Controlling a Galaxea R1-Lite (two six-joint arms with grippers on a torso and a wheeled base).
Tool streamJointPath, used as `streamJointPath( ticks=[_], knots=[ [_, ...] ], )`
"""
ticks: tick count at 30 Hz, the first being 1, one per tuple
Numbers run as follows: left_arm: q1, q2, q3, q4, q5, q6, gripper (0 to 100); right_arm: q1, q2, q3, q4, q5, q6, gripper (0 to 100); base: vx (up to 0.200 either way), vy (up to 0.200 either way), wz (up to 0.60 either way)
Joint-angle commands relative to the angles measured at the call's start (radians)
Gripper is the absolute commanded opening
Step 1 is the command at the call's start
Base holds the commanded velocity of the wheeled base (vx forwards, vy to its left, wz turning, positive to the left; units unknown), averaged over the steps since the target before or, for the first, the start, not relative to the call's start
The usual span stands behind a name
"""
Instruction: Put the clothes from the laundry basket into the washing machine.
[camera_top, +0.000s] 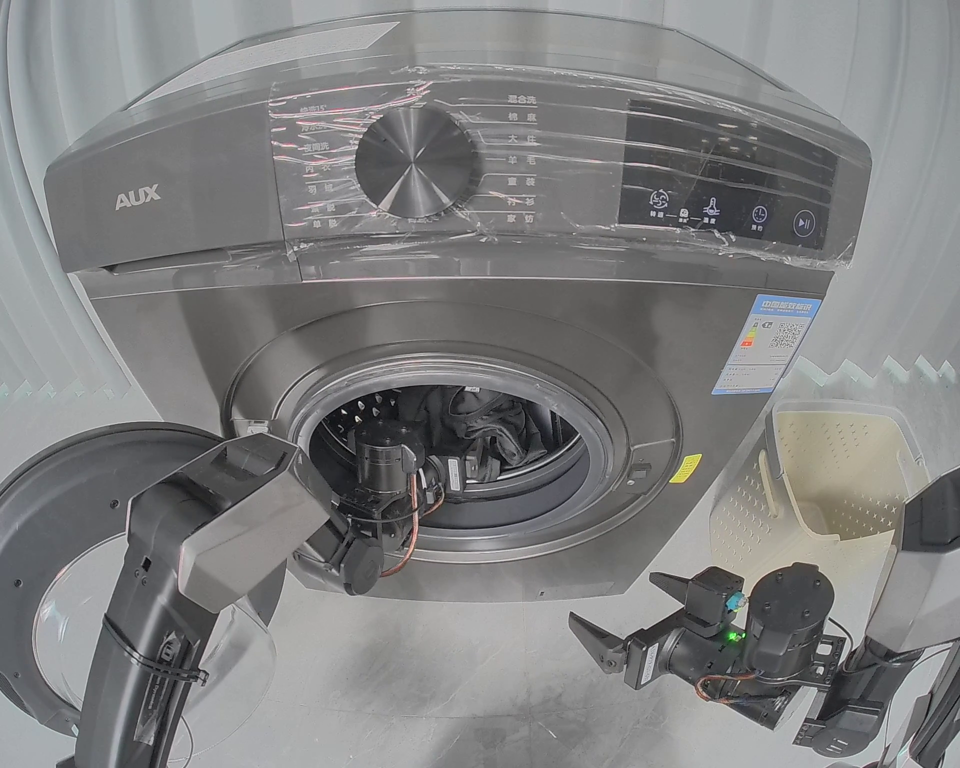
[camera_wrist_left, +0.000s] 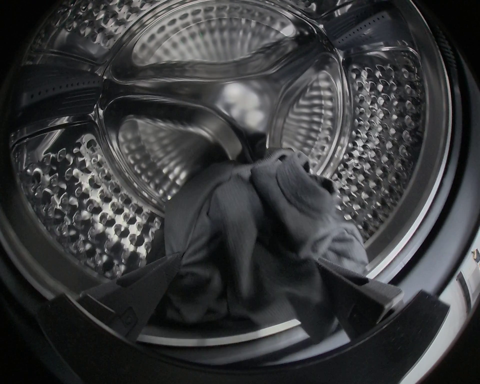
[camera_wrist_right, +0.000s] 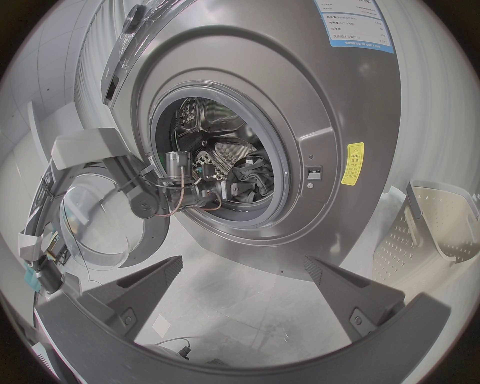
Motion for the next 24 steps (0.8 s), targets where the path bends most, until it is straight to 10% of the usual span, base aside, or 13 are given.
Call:
streamJointPath(
  ticks=[1, 24],
  knots=[
    [-0.015, -0.171, 0.222, 0.004, -0.007, 0.008, 100, 0.002, 0.005, 0.001, 0.0, 0.0, 0.0, 100, 0.0, 0.0, 0.0],
    [-0.109, -0.262, 0.409, -0.048, -0.017, 0.021, 100, 0.003, 0.015, 0.001, -0.002, 0.0, 0.007, 100, 0.0, 0.0, 0.0]
  ],
)
